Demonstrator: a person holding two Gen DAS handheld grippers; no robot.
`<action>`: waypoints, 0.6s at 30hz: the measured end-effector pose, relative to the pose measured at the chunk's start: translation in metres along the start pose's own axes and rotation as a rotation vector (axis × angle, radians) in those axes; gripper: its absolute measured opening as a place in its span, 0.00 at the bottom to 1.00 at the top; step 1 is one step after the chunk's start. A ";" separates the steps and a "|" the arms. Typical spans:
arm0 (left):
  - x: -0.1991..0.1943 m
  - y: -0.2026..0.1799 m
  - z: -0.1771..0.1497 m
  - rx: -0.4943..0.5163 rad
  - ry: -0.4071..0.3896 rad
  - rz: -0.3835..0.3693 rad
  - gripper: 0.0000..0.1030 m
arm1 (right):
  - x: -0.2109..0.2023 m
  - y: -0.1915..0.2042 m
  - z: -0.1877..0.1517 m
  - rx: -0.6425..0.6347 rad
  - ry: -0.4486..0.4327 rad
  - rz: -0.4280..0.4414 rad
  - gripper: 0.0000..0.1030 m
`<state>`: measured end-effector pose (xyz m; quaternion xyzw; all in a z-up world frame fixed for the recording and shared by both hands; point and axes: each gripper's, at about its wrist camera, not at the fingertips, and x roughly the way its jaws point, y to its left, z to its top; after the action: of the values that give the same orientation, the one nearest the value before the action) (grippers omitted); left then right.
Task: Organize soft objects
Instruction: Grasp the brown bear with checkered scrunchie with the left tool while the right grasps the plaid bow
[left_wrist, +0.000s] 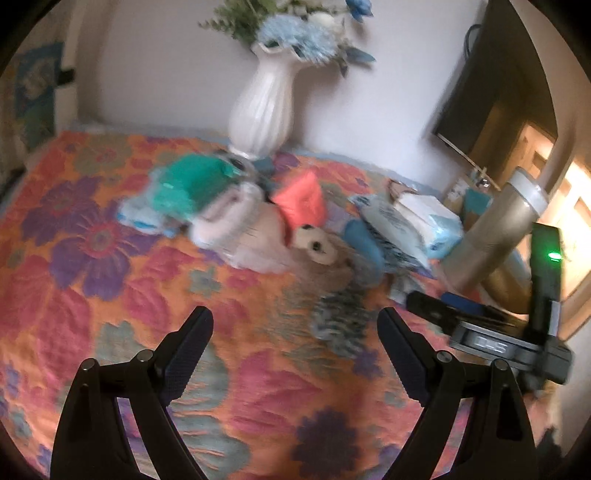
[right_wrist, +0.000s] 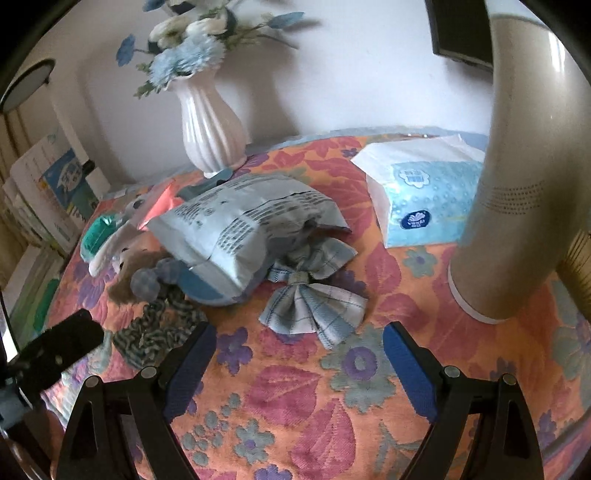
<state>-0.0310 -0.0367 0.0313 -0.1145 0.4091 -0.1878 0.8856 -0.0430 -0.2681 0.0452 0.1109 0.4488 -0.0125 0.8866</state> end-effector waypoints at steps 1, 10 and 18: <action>0.003 -0.003 0.002 -0.006 0.026 -0.019 0.87 | 0.003 -0.001 0.002 0.007 0.019 -0.004 0.88; 0.039 -0.018 0.010 0.013 0.114 -0.065 0.61 | 0.029 0.011 0.023 -0.084 0.067 -0.089 0.59; 0.035 -0.033 -0.006 0.085 0.123 -0.037 0.12 | 0.007 0.018 0.003 -0.158 0.031 -0.064 0.22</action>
<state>-0.0224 -0.0819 0.0154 -0.0727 0.4524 -0.2280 0.8591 -0.0342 -0.2506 0.0453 0.0265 0.4652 -0.0035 0.8848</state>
